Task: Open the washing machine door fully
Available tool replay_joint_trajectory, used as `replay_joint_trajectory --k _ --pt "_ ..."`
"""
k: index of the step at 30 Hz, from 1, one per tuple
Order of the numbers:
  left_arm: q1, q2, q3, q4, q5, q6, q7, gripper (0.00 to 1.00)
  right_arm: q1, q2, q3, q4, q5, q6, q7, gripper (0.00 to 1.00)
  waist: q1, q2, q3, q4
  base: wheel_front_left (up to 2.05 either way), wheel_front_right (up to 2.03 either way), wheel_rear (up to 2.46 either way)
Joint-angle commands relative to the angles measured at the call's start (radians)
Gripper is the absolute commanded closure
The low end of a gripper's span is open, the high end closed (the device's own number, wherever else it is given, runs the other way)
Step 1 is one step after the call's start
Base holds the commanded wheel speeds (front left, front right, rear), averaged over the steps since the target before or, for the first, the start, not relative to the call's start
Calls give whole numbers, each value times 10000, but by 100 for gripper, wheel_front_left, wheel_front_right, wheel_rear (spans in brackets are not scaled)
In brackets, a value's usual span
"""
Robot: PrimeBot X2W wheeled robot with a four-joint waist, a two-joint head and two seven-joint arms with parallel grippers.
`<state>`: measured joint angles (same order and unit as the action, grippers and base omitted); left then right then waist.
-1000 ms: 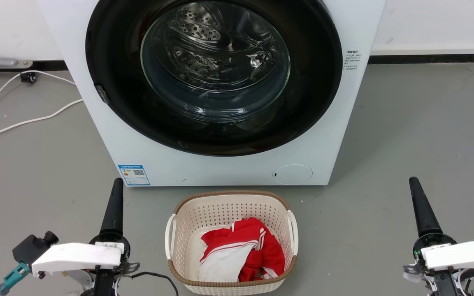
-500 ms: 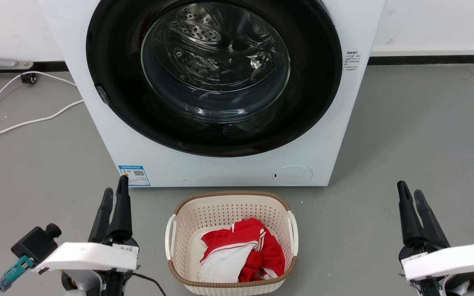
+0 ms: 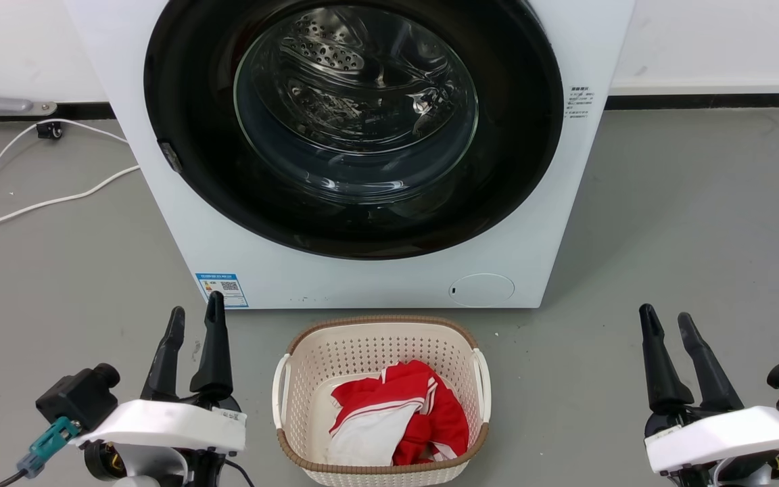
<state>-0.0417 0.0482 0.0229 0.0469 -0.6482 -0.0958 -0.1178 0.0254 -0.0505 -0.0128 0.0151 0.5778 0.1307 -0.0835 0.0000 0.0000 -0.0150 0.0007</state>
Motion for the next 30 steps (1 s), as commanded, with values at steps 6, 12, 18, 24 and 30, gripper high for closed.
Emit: replay_joint_trajectory --k 6,12,18,24,30 --pt "83 38 -107 -208 1139 120 -236 0 89 -12 -14 -231 -927 0 -57 0 0 0 -19 15 0 0 0" --pt "150 108 -205 -217 1896 187 -397 0 162 -10 -23 -318 -1629 0 -57 0 0 0 -23 32 0 0 0" --pt "211 174 -280 -232 2549 280 -550 0 229 -8 -12 -412 -2270 0 -148 0 0 0 -30 52 0 0 0" --pt "281 257 -387 -241 3200 365 -689 0 298 -6 -83 -454 -2897 -1 -190 0 0 0 -48 82 0 0 0" --pt "312 317 -488 -269 3706 474 -810 0 360 -4 -142 -479 -3357 -1 -184 0 0 0 -56 108 0 0 0"
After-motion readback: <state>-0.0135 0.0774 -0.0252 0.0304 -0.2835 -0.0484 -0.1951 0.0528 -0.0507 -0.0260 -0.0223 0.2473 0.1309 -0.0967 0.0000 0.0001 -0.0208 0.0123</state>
